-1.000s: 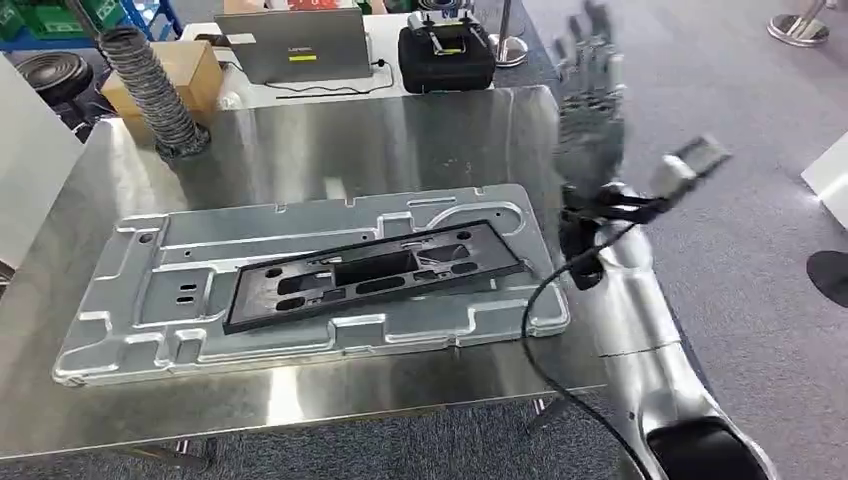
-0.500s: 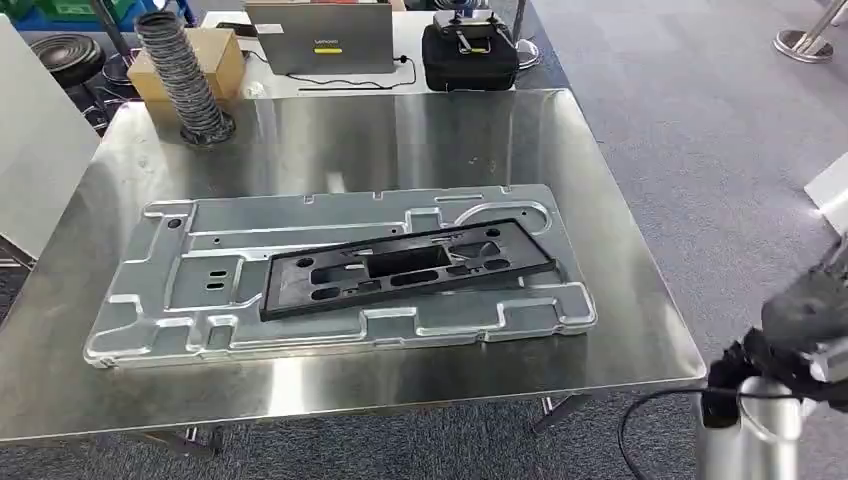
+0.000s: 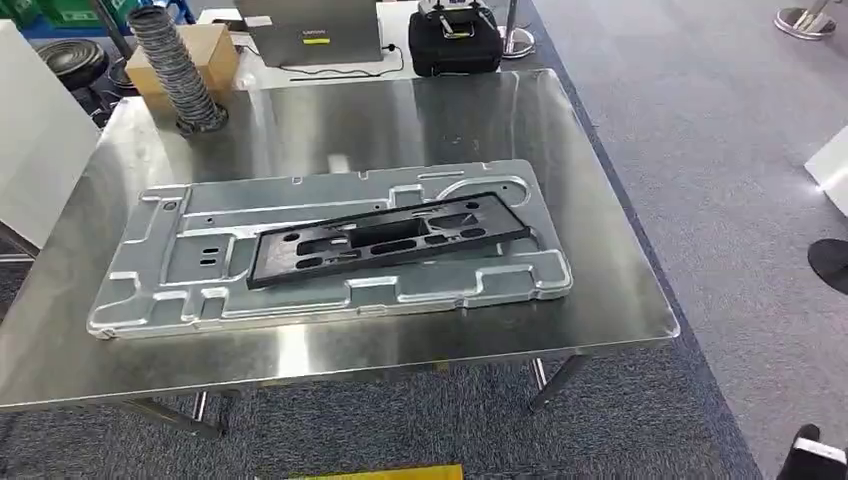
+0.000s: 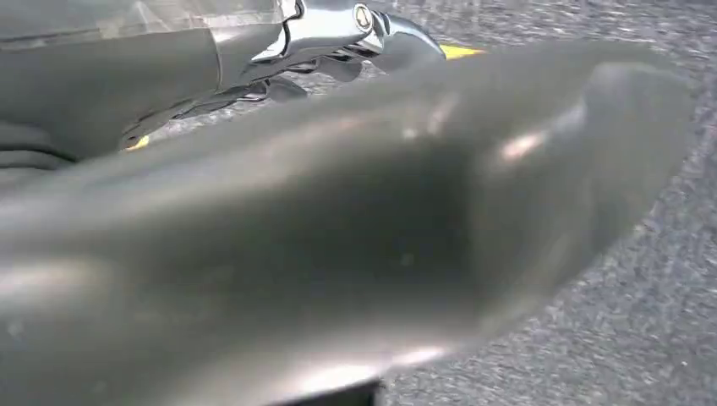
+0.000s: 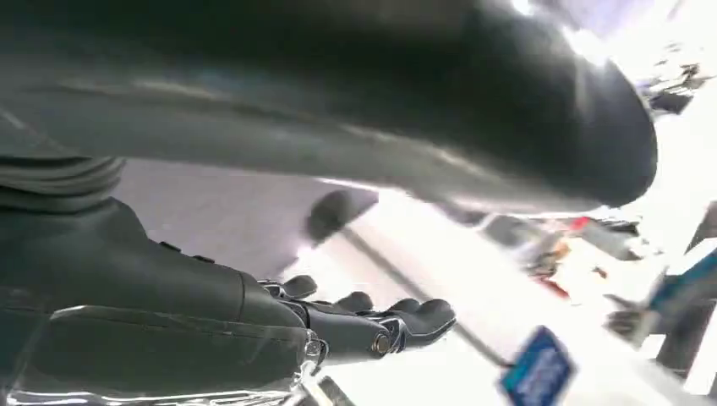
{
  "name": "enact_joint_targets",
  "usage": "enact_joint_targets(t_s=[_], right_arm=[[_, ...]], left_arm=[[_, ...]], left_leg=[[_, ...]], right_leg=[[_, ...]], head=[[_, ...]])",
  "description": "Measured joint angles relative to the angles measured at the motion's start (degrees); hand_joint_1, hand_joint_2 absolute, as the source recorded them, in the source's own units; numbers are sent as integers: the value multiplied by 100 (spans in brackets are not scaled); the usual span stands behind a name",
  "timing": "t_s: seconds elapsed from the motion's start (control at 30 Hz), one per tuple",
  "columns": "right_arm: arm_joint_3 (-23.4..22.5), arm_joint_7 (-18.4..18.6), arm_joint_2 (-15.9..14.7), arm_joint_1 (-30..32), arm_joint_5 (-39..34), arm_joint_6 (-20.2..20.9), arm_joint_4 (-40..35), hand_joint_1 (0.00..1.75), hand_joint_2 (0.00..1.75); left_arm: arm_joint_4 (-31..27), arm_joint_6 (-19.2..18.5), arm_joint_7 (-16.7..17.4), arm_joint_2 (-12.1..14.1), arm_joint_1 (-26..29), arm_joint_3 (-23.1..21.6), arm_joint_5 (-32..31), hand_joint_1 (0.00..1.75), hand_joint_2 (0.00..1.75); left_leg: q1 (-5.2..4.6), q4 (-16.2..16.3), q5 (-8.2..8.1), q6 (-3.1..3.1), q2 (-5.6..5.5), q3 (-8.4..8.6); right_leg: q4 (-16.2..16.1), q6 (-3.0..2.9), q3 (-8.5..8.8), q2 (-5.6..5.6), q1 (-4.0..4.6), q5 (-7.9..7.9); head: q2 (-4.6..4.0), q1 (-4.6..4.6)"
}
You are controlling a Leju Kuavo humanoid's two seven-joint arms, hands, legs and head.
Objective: Take the parts from the cabinet and place them on the table.
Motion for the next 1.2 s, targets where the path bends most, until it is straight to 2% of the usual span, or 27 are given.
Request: enact_joint_targets(t_s=[0.03,0.07,0.1,0.2,0.23,0.3,0.33,0.37,0.4,0.47,0.5,0.53,0.57,0.6,0.7,0.73,0.8,0.83,0.87,0.9,0.93,0.97,1.0,1.03,1.07,1.1,1.2], right_arm=[[-114,0,11,-11,26,0,129,0,0],[-247,-2,35,5,134,-44,249,0,0],[-334,-2,46,-29,256,-112,348,0,0],[-757,-2,44,-97,839,-367,960,0,0],[-883,-2,41,-99,907,-407,1121,0,0],[-1097,0,20,-126,1141,-591,1462,0,0],[-1216,7,-20,-177,1414,-781,1772,0,0],[-1307,11,-48,-223,1693,-960,2046,0,0],[-1392,18,-61,-258,1990,-1148,2331,0,0],[-1523,99,-77,-315,2582,-1513,2967,0,0],[-1560,205,-88,-346,2805,-1632,3290,0,0],[-1586,298,-92,-381,2973,-1703,3533,0,0],[-1606,440,-98,-421,3159,-1766,3783,0,0],[-1606,619,-98,-465,3356,-1783,3984,0,0],[-1604,1188,-98,-495,3898,-1814,4599,0,0],[-1593,1384,-85,-514,4064,-1812,4793,0,0],[-1503,1725,-79,-543,4398,-1799,5077,0,0],[-1426,1867,-55,-540,4577,-1786,5211,0,0],[-1361,1951,-40,-541,4692,-1738,5323,0,0],[-1313,2037,-4,-549,4787,-1672,5418,0,0],[-1237,2105,57,-548,4889,-1578,5516,0,0],[-1184,2144,81,-548,4946,-1523,5580,0,0],[-1138,2175,134,-549,4999,-1482,5648,0,0],[-1078,2196,196,-556,5059,-1406,5725,0,0],[-1036,2210,251,-578,5088,-1345,5782,0,0],[-996,2218,303,-586,5125,-1268,5824,0,0],[-911,2223,389,-625,5154,-1228,5934,0,0]], left_arm=[[0,0,-2,2,-28,0,0,0,0],[0,-7,-2,4,-57,-2,-2,0,0],[0,-13,-31,0,-53,-2,-2,0,0],[0,-53,-35,-2,-35,-2,-17,0,0],[0,-55,-35,-13,-55,-2,-17,0,0],[0,-59,-31,-13,-59,-2,-20,0,0],[0,-59,-20,-18,-54,0,-20,0,0],[0,-59,-4,-26,-55,0,-20,0,0],[0,-55,2,-31,-56,0,-20,0,0],[0,-50,20,-63,-57,0,-37,0,0],[0,-50,22,-81,-61,0,-59,0,0],[0,-50,26,-103,-68,0,-66,0,0],[0,-50,37,-118,-71,0,-74,0,0],[0,-50,39,-140,-75,0,-83,0,0],[0,-52,37,-160,-71,-2,-116,0,0],[0,-52,37,-160,-62,0,-118,0,0],[4,-55,35,-188,-36,-2,-131,0,0],[4,-55,35,-199,-43,-2,-144,0,0],[4,-57,33,-208,-49,-2,-168,0,0],[4,-63,33,-212,-51,-4,-184,0,0],[7,-70,37,-214,-51,-7,-208,0,0],[7,-72,37,-214,-56,-11,-225,0,0],[7,-74,39,-219,-65,-17,-240,0,0],[7,-79,42,-225,-78,-26,-262,0,0],[7,-85,42,-227,-101,-33,-290,0,0],[7,-98,37,-227,-127,-48,-327,0,0],[11,-116,17,-236,-137,-90,-417,0,0]], left_leg=[[-1,-576,62,28,-5,407],[-58,-661,7,89,-14,392],[-51,-678,83,136,-13,382],[-81,-701,228,259,7,327],[-50,-712,317,300,29,264],[-54,-711,436,367,48,107],[-60,-708,507,377,64,11],[-65,-699,566,376,73,-67],[-71,-691,630,369,77,-156],[-73,-673,736,346,81,-315],[-75,-652,787,328,82,-388],[-77,-631,836,307,82,-452],[-95,-603,869,276,81,-488],[-105,-591,913,242,91,-512],[-79,-624,1061,126,98,-529],[-56,-568,993,96,78,-561],[-47,-51,315,60,61,-729],[-46,392,-45,40,62,-832],[-43,832,-296,22,62,-915],[-42,1148,-367,12,62,-940],[-42,1248,-242,10,62,-861],[-42,1116,-6,15,62,-679],[-43,774,238,23,62,-388],[-43,273,356,47,61,-9],[-46,-305,226,89,57,414],[-81,-800,50,107,57,674],[-105,-824,73,233,65,598]], right_leg=[[41,31,-24,5,0,36],[44,78,-34,-4,30,75],[45,115,-32,1,34,104],[-54,223,-20,14,-6,280],[11,244,-62,30,-32,139],[598,274,-275,31,-44,-601],[1135,301,-409,31,-45,-981],[1552,316,-488,30,-47,-1165],[1803,322,-478,30,-49,-1181],[1583,304,-126,30,-48,-870],[1118,276,249,30,-48,-700],[550,241,680,31,-44,-657],[15,197,1117,33,-17,-779],[-262,162,1212,38,10,-867],[-222,42,1106,27,51,-759],[-261,-11,1061,-10,2,-672],[-256,-101,898,-11,16,-547],[-251,-106,809,-12,26,-478],[-245,-112,707,-17,37,-406],[-229,-112,609,-19,45,-338],[-202,-106,494,-19,50,-271],[-170,-97,391,-18,51,-212],[-133,-83,287,-19,52,-161],[-92,-68,192,-19,52,-108],[-42,-51,138,-17,55,-58],[-9,-15,88,-15,83,-22],[-53,88,77,-29,58,154]], head=[[0,0],[0,11],[0,44],[0,8],[-2,24],[-2,55],[0,61],[0,55],[-2,66],[-2,68],[0,66],[-2,68],[0,66],[0,57],[0,88],[0,81],[0,28],[0,35],[0,31],[-2,31],[-2,33],[0,28],[-2,31],[0,28],[0,26],[0,30],[0,26]])
